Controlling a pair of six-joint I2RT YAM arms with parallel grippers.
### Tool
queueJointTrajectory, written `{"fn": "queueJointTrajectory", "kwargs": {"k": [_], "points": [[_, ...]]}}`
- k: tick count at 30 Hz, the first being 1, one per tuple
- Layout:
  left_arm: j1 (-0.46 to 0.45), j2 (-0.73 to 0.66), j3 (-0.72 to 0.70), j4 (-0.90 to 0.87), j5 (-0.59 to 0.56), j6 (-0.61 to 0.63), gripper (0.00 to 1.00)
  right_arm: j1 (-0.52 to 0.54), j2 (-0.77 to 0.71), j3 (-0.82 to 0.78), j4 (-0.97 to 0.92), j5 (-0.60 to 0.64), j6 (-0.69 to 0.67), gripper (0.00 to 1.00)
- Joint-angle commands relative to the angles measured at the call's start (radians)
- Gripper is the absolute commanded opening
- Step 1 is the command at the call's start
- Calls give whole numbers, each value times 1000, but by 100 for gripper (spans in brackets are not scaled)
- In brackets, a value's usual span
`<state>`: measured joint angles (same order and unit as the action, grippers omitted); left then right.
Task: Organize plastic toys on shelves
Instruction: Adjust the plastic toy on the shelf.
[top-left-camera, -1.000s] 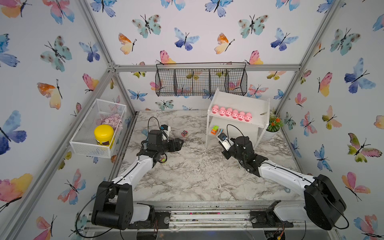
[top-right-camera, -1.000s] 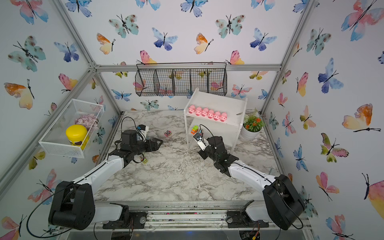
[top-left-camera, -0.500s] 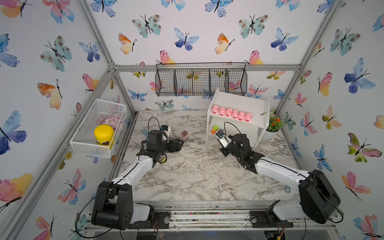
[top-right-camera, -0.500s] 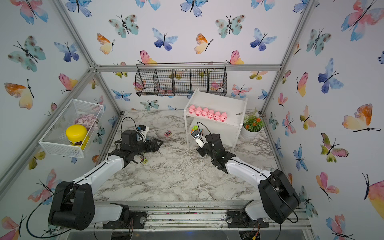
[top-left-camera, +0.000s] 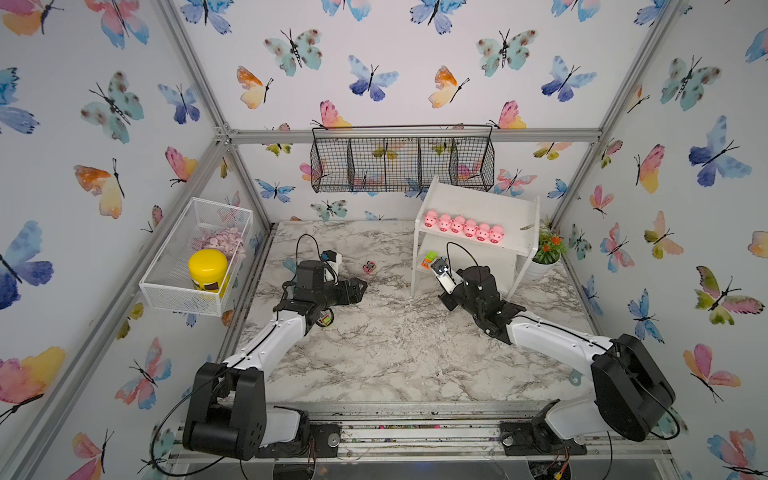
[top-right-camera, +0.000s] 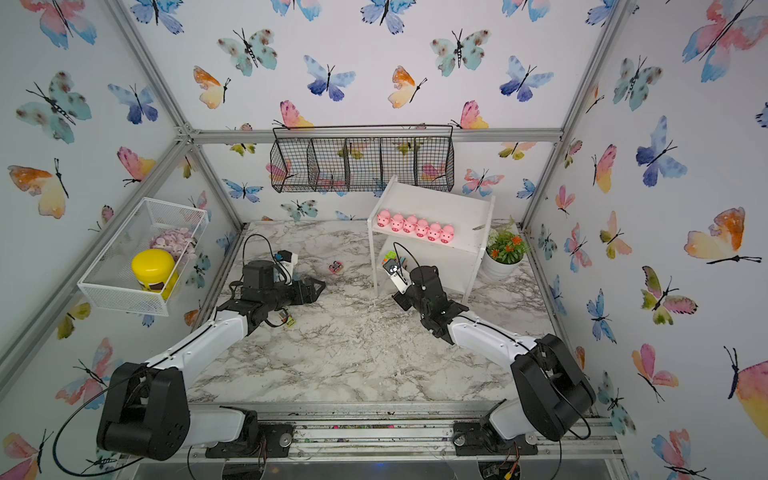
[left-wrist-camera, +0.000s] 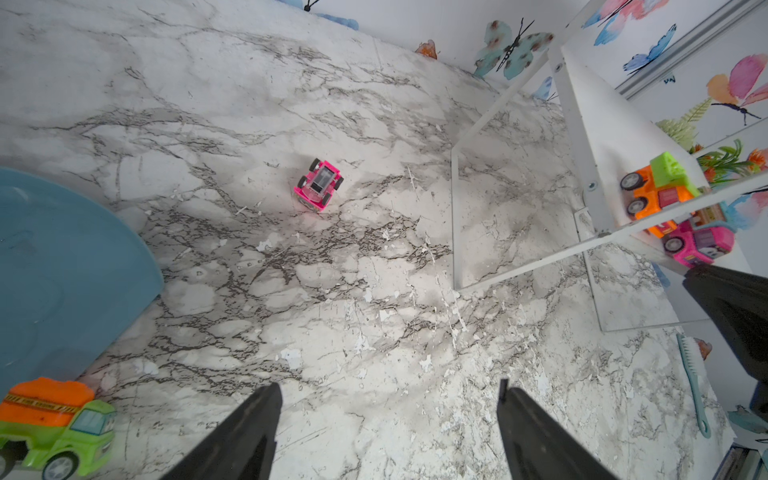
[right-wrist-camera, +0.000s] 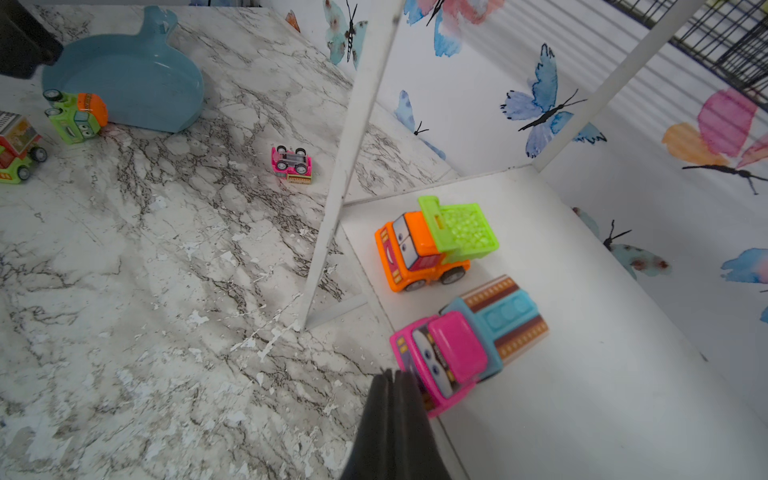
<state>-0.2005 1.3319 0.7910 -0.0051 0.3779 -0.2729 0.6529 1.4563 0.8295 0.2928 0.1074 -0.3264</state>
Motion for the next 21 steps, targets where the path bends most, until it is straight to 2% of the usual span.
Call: {"fn": "queueJointTrajectory", "kwargs": {"k": [1, 12, 17, 21], "points": [[-4, -13, 18, -3, -10, 13, 87, -9, 15, 32, 2, 39, 5, 3], [-4, -6, 25, -5, -13, 22, 87, -9, 22, 49, -19, 33, 9, 3], [-3, 8, 30, -4, -22, 33, 87, -9, -53, 7, -15, -84, -3, 4], [-3, 45, 38, 5, -30, 66, 87, -9, -173, -51, -48, -214, 29, 14]]}}
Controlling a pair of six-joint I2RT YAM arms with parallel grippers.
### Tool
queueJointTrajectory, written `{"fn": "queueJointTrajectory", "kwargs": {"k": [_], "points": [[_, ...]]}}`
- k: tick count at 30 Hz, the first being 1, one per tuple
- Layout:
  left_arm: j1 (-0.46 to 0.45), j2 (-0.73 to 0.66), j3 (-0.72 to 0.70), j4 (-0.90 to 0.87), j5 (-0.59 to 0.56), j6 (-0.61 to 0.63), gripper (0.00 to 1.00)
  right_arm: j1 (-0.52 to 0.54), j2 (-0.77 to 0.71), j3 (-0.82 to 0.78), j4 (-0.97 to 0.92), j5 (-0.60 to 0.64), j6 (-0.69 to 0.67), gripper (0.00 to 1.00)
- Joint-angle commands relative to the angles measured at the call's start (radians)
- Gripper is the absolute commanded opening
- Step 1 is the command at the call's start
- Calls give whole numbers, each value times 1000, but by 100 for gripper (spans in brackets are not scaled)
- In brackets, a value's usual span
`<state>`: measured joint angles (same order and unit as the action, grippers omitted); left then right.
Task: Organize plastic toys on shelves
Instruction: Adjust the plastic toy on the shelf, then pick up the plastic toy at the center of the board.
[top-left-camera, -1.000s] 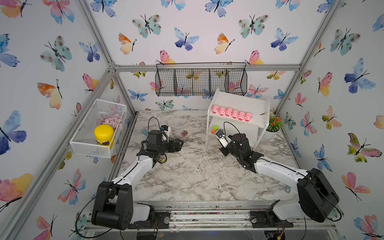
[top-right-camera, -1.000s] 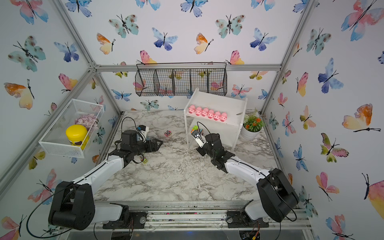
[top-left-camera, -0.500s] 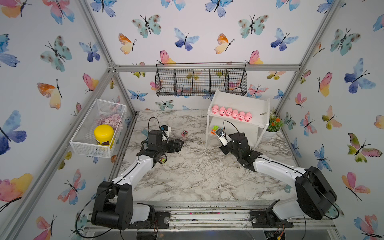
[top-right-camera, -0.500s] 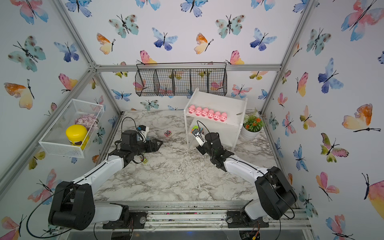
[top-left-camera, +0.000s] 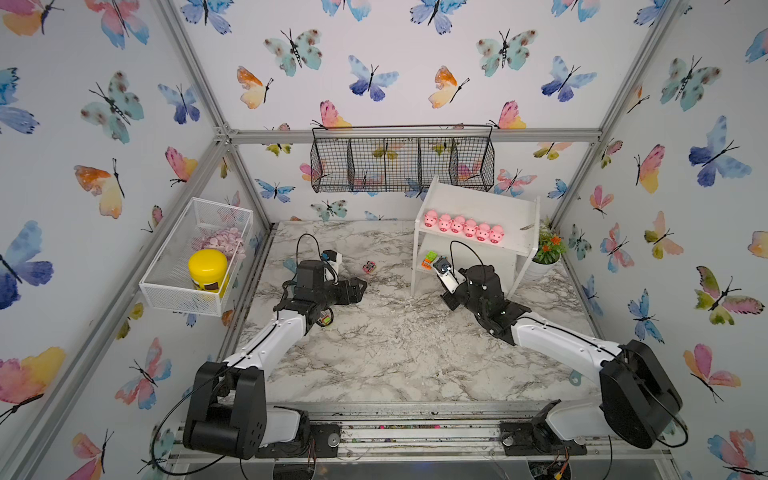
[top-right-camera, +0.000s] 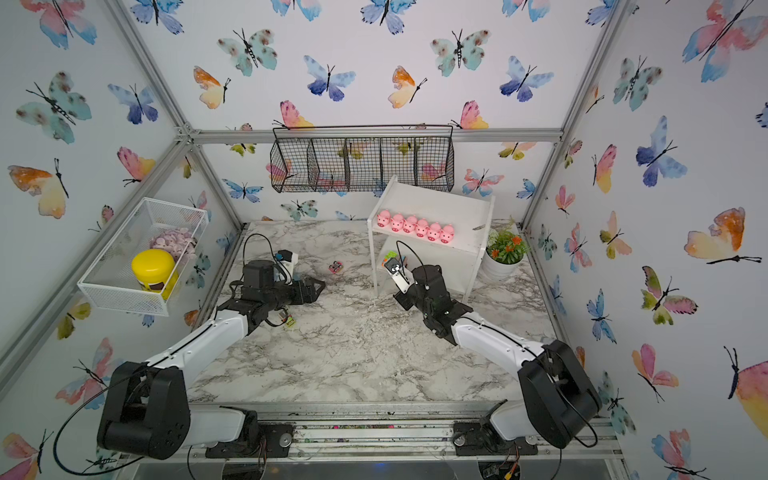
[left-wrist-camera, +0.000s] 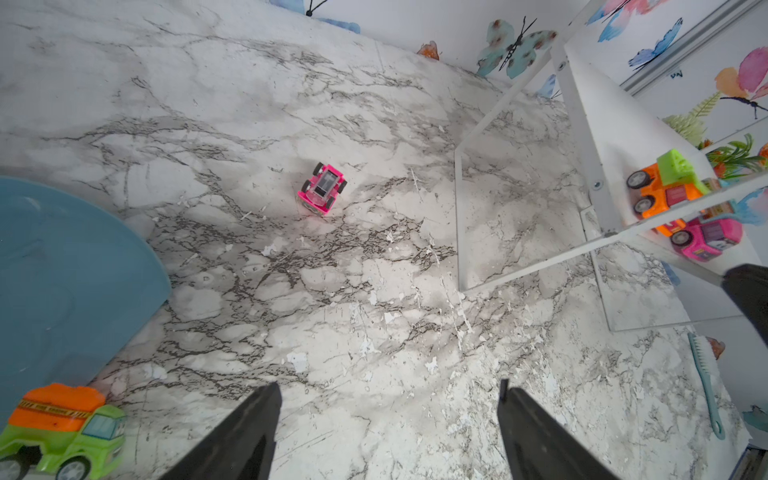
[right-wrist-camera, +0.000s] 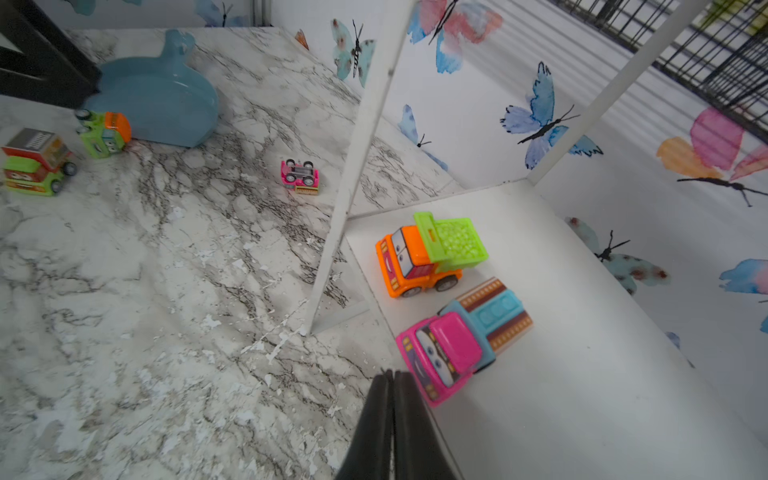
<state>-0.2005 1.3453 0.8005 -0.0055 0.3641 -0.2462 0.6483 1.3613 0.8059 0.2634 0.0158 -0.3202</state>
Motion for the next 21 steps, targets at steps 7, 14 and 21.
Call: {"fn": "queueJointTrajectory", "kwargs": {"k": [7, 14, 21], "points": [[-5, 258, 191, -99, -36, 66, 88, -3, -238, -124, -123, -560, 244, 38], [-51, 509, 451, -270, -177, 317, 93, 7, -419, -332, 34, -629, 460, 50], [-78, 773, 757, -477, -314, 434, 93, 9, -480, -351, 7, -599, 458, 50]]}}
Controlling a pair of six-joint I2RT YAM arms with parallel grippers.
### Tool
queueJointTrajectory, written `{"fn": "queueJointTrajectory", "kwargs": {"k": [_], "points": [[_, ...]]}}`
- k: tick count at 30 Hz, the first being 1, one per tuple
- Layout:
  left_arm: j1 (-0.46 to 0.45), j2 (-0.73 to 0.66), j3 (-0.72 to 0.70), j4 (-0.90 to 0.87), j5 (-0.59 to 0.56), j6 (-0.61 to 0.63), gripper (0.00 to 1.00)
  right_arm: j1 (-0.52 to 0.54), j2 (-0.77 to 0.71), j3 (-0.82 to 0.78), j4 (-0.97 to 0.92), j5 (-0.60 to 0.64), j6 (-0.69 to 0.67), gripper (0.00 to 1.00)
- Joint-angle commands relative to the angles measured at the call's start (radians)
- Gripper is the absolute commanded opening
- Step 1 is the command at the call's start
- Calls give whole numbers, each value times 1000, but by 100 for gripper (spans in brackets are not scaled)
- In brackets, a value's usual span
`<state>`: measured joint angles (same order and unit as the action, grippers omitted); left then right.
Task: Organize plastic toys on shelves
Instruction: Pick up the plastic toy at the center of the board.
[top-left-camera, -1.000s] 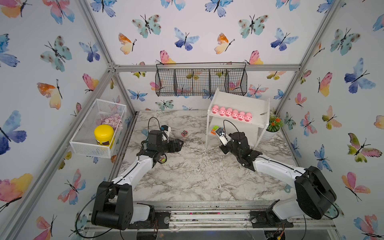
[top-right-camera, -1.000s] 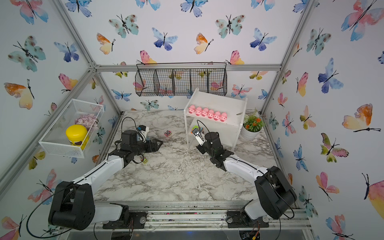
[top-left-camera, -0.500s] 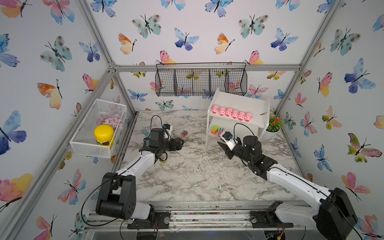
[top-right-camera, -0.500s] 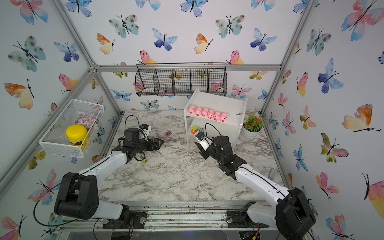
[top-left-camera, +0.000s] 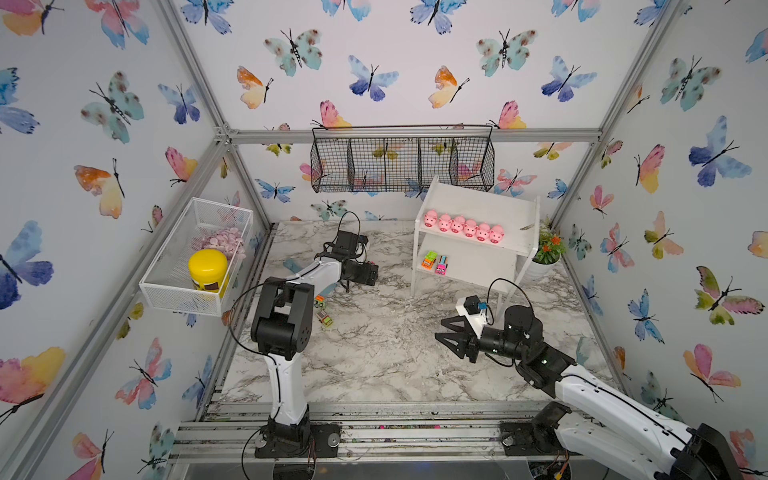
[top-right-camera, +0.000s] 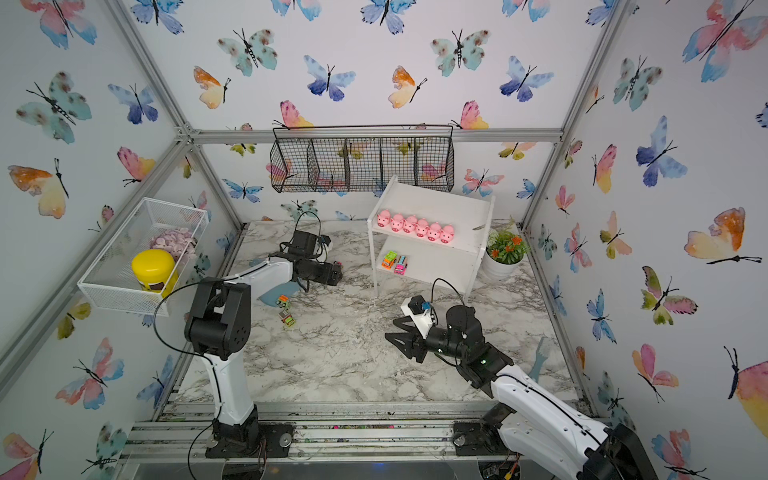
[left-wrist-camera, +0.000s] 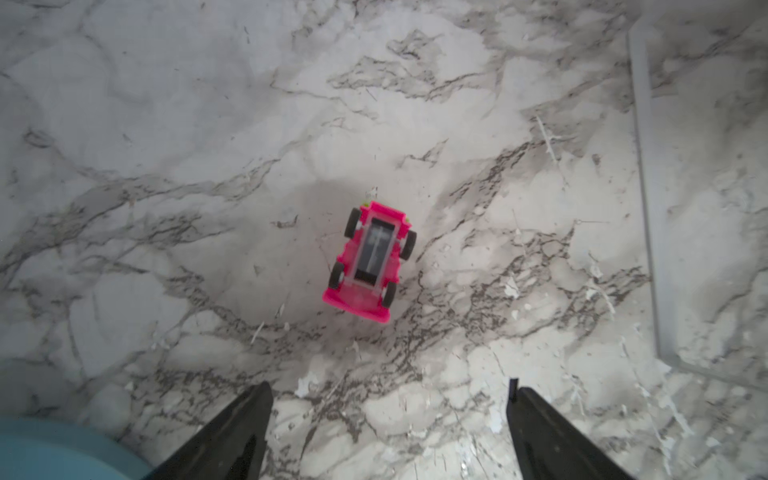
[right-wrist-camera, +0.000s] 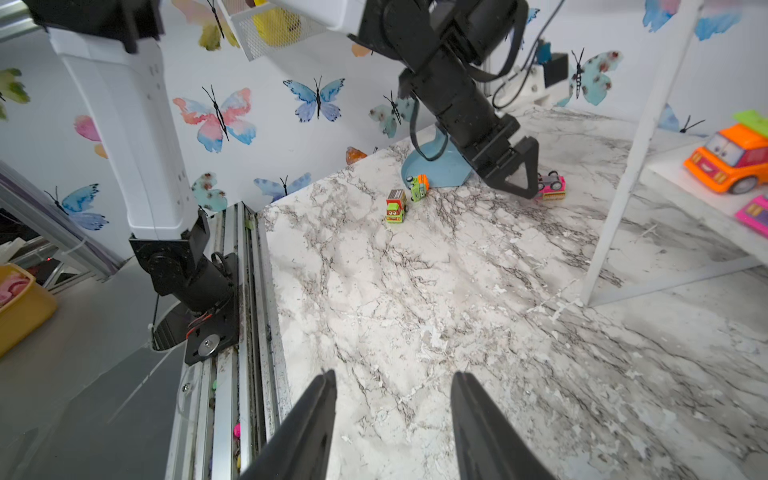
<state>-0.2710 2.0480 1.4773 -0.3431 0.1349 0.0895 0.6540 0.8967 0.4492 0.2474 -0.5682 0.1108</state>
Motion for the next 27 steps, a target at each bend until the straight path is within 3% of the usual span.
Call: {"fn": "queueJointTrajectory", "kwargs": {"k": [1, 12, 19, 21, 24, 27], "points": [[-11, 99, 111, -150, -90, 115, 92, 3, -18, 8, 19, -12, 26, 50], [-39, 275, 353, -187, -137, 138, 83, 3, -19, 51, -56, -9, -6, 51], [-39, 282, 372, -189, -90, 119, 59, 3, -30, 51, -74, -8, -8, 52], [-38, 278, 376, -191, -82, 110, 46, 3, -27, 51, -74, -10, -8, 51], [-39, 259, 374, -191, -69, 92, 41, 3, -24, 52, -77, -12, -5, 51], [-37, 226, 351, -191, -61, 64, 29, 4, -28, 53, -79, -14, 2, 51]]}}
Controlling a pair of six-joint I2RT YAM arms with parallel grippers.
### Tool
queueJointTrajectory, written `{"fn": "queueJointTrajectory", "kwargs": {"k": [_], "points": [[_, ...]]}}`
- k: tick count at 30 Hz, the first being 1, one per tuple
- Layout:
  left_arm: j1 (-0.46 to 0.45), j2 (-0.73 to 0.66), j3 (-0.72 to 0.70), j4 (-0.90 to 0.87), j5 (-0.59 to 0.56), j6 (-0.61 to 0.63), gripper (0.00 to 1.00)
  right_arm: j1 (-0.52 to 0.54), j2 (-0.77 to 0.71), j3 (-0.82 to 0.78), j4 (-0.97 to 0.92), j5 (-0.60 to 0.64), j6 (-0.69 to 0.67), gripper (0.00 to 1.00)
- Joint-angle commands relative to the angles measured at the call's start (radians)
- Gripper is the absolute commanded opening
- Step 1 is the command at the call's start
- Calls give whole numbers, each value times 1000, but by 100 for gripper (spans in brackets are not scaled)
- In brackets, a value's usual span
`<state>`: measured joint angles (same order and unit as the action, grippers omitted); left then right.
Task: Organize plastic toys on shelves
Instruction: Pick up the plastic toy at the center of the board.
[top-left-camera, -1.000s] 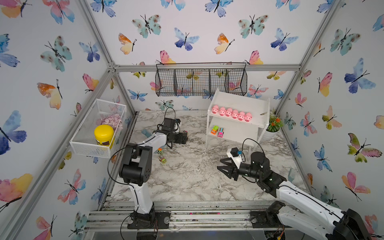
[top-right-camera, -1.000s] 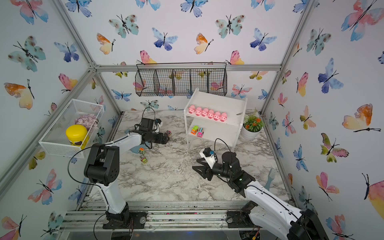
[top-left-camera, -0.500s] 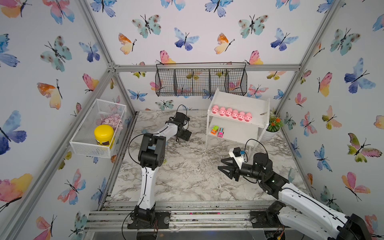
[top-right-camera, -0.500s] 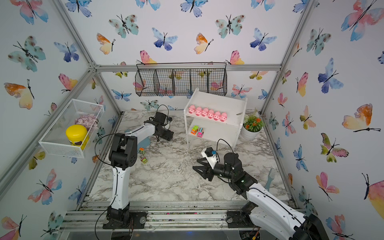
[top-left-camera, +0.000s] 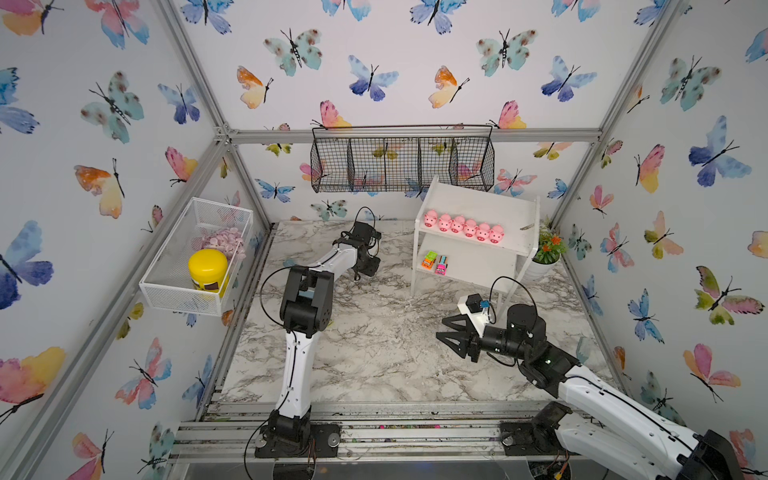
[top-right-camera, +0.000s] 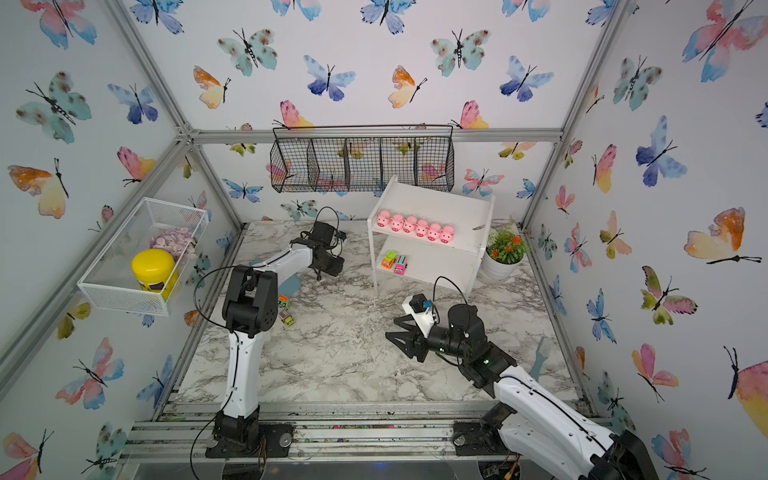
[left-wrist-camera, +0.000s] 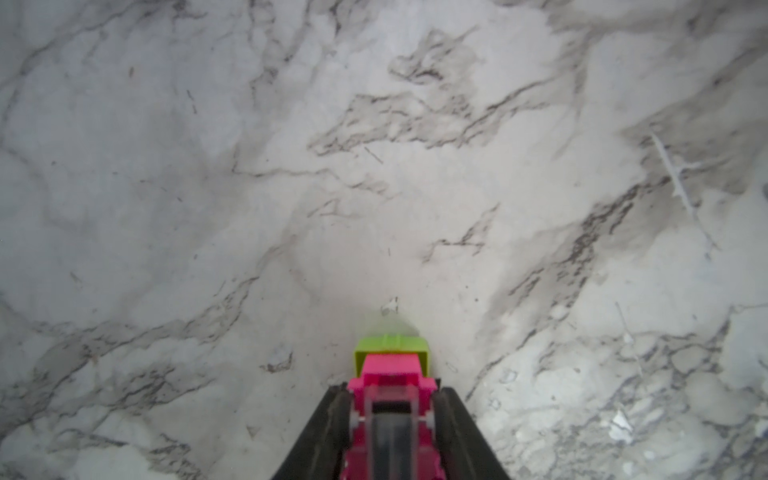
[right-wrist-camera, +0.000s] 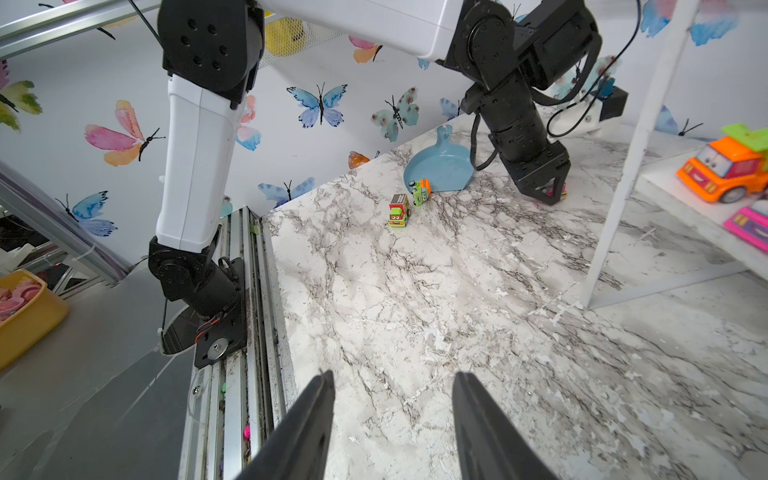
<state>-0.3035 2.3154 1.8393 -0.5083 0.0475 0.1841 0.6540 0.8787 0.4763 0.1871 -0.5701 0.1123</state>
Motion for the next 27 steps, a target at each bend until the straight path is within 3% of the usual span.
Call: {"fn": "queueJointTrajectory", "kwargs": {"k": [1, 5, 8, 11, 14, 17, 22, 27], "points": [[-3, -59, -26, -24, 35, -39, 29, 3, -13, 24, -17, -11, 5, 51], [1, -170, -122, -6, 93, -86, 27, 3, -32, 24, -13, -5, 24, 51], [10, -310, -273, 58, 203, -140, 27, 3, -58, 22, 8, 17, 64, 51], [19, -510, -472, 156, 383, -201, 27, 3, -102, 6, 60, 51, 121, 51], [15, -686, -669, 273, 664, -240, 27, 4, -144, -4, 108, 48, 110, 52], [-16, -849, -829, 361, 853, -238, 27, 4, -159, 34, 52, 10, -26, 57], [-134, -1029, -1023, 483, 1030, -167, 26, 4, -138, 157, -197, -111, -455, 67], [-235, -1046, -1035, 320, 1155, 147, 25, 6, -35, 308, -515, -216, -836, 74]]}}
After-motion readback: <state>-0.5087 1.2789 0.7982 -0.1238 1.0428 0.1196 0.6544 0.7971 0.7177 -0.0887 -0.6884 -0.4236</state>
